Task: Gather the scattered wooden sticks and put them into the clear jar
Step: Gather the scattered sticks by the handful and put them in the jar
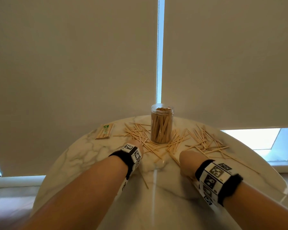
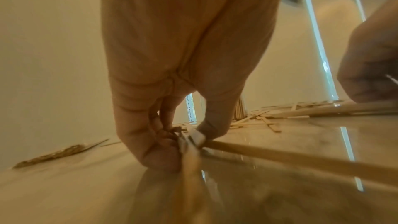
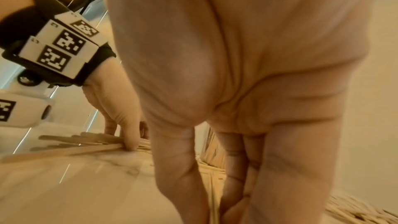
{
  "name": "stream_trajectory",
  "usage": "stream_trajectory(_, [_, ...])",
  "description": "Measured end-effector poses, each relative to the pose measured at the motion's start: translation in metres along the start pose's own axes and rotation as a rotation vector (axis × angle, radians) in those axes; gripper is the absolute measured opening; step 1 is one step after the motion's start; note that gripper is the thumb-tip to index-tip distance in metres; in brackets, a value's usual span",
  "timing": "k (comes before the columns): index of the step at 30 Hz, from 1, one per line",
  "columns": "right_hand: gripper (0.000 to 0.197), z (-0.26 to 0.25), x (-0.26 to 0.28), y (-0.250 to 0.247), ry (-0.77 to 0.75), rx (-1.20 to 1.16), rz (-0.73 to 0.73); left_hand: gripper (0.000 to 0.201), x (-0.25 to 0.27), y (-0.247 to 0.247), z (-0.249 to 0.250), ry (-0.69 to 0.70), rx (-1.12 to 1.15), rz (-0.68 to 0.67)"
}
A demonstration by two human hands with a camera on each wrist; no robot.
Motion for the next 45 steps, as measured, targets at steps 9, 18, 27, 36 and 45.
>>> stream_trajectory(9, [0.026,-0.024,0.017,0.006,-0.011,-0.024,0.071,0.031,0.039,0.022,-0.018,-0.037,0.143,-0.065])
stream_trajectory(18, [0.032,-0.038,0.036,0.008,0.027,-0.004,0.084,0.031,0.067,0.036,-0.032,-0.105,0.349,-0.122])
stream_trajectory(27, [0.028,-0.043,0.054,0.015,0.031,-0.042,0.014,0.037,0.097,0.023,-0.057,-0.207,1.173,-0.083])
stream_trajectory(36, [0.015,-0.051,0.062,-0.019,-0.127,-0.910,0.297,0.088,0.130,0.007,-0.035,-0.017,1.689,-0.210])
stream_trajectory(45, [0.010,-0.092,0.067,-0.032,-0.307,-1.006,0.538,0.050,0.141,-0.008,-0.025,0.004,1.670,-0.104])
Point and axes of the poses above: each hand's wrist, its own x-axis away from the middle knuckle, its own y-axis out of the palm, z = x × y, the point moved 4 cm from there along -x, towards the middle knuckle, and after that the axes turned 13 degrees about -y, right-handed, at the moved point
